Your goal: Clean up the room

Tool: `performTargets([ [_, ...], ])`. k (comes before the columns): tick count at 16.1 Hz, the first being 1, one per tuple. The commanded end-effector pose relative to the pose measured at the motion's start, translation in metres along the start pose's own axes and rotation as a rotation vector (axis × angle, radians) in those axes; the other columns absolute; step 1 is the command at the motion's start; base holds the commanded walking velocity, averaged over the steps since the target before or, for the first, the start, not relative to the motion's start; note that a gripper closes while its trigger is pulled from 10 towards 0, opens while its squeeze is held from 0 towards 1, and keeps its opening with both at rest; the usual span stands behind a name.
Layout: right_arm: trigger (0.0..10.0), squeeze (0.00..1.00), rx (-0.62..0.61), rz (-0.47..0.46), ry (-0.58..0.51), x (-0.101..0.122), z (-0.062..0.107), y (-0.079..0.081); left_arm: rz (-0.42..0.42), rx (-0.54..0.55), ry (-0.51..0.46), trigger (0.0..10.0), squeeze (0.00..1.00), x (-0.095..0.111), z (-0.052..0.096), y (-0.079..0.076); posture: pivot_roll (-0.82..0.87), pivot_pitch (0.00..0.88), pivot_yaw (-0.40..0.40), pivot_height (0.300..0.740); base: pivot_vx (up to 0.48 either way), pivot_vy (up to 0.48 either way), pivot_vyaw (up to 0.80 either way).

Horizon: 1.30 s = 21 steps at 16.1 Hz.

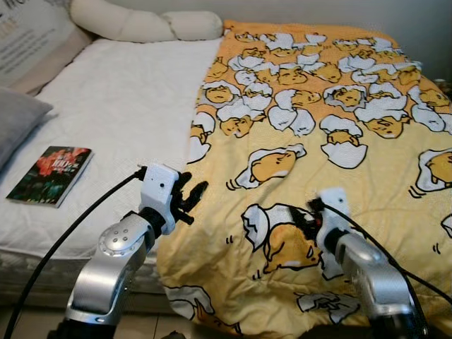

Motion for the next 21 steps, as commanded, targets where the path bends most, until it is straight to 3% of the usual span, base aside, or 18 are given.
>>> performTargets([
  [1, 10.0, 0.00, -0.022, -0.011, -0.060, 0.008, 0.003, 0.004, -0.009, 0.035, 0.009, 10.0, 0.00, -0.003, 0.001, 0.001, -0.01, 0.000, 0.007, 0.740, 0.000, 0.330, 0.00],
  [4, 10.0, 0.00, -0.044, -0.050, -0.120, 0.010, 0.009, 0.014, -0.011, 0.124, -0.010, 10.0, 0.00, -0.002, 0.004, 0.003, -0.01, 0.000, -0.003, 0.740, 0.000, -0.086, 0.00],
  [7, 10.0, 0.00, -0.068, -0.050, -0.143, 0.013, 0.016, 0.011, 0.000, 0.167, 0.003, 10.0, 0.00, -0.005, 0.008, 0.001, 0.00, 0.000, -0.014, 0.740, 0.000, -0.480, 0.00],
  [21, 10.0, 0.00, -0.106, -0.078, -0.104, 0.005, 0.030, -0.007, -0.002, 0.173, 0.009, 10.0, 0.00, -0.006, 0.008, -0.008, -0.02, 0.000, -0.025, 0.740, 0.000, -0.480, 0.00],
])
Point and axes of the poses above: a point about 5 cm out from each wrist's last joint towards the gripper, its own z axis pointing back from the gripper into the wrist, its own x axis along the axis of the wrist's last joint, y = z × x, the point moved 1 cm from there along -z, pointing out of the wrist towards the gripper, and after that the axes turned 7 degrees about -z, right-handed, at the moved point
